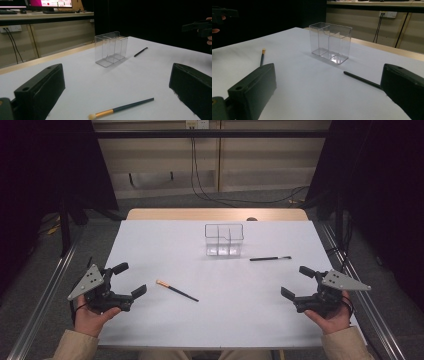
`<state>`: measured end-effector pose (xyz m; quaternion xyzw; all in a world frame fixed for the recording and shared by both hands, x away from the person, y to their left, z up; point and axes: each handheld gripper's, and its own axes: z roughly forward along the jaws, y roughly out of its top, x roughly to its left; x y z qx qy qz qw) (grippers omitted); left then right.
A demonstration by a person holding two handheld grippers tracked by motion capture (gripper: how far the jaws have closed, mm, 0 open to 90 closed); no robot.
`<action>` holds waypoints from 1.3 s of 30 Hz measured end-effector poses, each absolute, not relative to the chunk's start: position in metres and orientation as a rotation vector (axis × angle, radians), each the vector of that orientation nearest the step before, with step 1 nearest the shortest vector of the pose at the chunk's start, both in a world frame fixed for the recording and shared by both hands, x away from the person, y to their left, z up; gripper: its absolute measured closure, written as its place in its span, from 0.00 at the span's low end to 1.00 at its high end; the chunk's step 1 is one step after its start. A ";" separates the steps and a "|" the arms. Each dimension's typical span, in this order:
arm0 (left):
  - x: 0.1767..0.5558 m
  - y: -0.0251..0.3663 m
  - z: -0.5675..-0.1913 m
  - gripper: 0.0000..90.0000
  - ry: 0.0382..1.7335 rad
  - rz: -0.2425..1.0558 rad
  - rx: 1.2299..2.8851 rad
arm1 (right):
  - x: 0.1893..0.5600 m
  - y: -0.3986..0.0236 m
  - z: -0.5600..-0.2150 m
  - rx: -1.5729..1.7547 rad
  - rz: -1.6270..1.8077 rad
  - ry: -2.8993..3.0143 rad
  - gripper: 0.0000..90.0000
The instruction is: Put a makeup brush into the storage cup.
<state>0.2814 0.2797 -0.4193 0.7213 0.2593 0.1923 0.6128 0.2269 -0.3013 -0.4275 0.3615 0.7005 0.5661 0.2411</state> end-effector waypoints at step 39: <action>0.290 0.271 -0.415 0.01 0.574 0.430 1.659 | 0.225 -0.300 -0.429 0.987 1.541 1.934 0.00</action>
